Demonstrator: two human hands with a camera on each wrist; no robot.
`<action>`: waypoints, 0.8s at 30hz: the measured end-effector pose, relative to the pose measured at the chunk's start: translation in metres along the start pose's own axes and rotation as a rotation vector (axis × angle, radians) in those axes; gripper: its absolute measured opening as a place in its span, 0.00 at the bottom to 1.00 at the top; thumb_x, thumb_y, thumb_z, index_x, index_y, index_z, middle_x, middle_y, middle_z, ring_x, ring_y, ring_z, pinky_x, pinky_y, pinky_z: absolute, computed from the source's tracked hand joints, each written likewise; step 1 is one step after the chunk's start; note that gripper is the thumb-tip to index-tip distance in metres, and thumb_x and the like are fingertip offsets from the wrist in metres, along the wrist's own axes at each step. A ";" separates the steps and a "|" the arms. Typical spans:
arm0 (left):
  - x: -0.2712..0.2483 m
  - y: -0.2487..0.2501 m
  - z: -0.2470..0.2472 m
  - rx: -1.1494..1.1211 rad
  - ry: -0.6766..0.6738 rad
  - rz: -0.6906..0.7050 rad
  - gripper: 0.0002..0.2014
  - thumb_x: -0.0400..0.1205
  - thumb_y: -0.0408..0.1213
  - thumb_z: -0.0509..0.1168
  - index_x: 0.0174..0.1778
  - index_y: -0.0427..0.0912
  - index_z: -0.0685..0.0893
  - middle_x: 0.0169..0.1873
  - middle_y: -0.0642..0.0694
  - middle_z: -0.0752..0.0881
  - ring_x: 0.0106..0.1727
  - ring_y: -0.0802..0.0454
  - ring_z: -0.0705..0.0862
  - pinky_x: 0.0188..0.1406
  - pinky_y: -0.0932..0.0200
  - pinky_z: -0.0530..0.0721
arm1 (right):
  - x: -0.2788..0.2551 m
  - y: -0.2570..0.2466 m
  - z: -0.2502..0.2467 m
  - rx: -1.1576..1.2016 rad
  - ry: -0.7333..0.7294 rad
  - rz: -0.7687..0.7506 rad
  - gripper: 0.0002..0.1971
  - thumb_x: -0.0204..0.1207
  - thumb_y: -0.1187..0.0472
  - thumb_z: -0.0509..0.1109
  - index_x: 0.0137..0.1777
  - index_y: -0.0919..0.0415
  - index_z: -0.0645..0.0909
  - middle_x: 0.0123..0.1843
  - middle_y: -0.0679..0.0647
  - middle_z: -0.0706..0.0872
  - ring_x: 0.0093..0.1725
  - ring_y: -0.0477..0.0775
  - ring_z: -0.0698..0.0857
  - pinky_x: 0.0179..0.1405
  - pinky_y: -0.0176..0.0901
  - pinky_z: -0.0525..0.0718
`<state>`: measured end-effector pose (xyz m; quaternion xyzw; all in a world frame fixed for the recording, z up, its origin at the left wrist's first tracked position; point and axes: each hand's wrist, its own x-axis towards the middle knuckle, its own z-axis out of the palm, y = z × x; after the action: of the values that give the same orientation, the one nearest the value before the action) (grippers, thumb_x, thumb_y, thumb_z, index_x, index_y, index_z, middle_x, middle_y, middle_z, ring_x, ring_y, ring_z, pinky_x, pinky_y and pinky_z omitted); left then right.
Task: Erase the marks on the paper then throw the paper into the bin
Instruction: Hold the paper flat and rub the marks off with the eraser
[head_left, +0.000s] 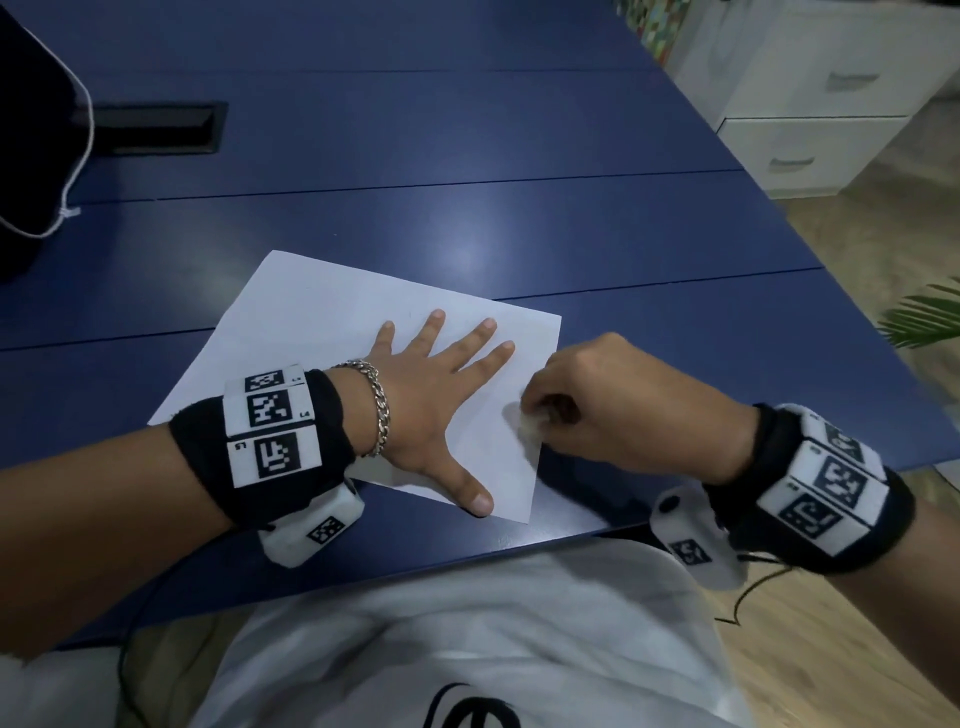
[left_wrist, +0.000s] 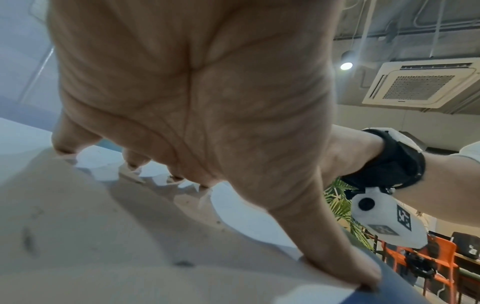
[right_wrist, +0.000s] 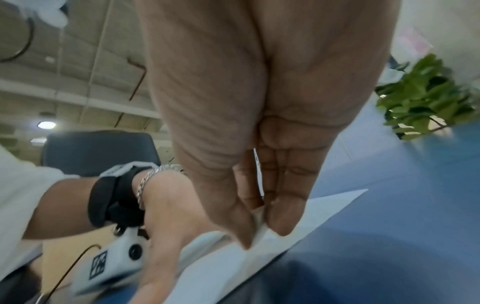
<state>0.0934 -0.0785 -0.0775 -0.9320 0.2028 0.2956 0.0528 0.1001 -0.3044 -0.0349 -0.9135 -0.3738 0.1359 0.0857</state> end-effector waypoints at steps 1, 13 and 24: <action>0.000 -0.002 -0.001 -0.001 0.007 0.021 0.80 0.53 0.90 0.67 0.85 0.62 0.19 0.85 0.60 0.19 0.89 0.34 0.25 0.86 0.19 0.39 | 0.003 0.007 -0.005 0.007 0.050 0.021 0.05 0.79 0.57 0.71 0.44 0.50 0.88 0.37 0.46 0.87 0.36 0.48 0.83 0.40 0.46 0.85; -0.039 -0.068 0.000 0.118 0.000 -0.013 0.83 0.51 0.92 0.66 0.83 0.58 0.15 0.83 0.45 0.14 0.85 0.30 0.19 0.86 0.26 0.31 | -0.013 0.016 0.003 0.054 -0.009 -0.011 0.03 0.81 0.54 0.75 0.49 0.44 0.90 0.41 0.36 0.83 0.41 0.37 0.83 0.41 0.28 0.79; -0.013 -0.024 0.002 -0.074 0.001 -0.020 0.73 0.57 0.89 0.67 0.84 0.71 0.22 0.87 0.56 0.20 0.88 0.22 0.27 0.81 0.11 0.41 | 0.040 -0.013 -0.003 -0.008 0.046 -0.061 0.05 0.80 0.61 0.72 0.49 0.54 0.89 0.43 0.49 0.86 0.41 0.52 0.84 0.47 0.46 0.83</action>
<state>0.0929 -0.0513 -0.0718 -0.9355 0.1822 0.3019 0.0212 0.1195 -0.2668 -0.0363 -0.9049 -0.3999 0.1105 0.0946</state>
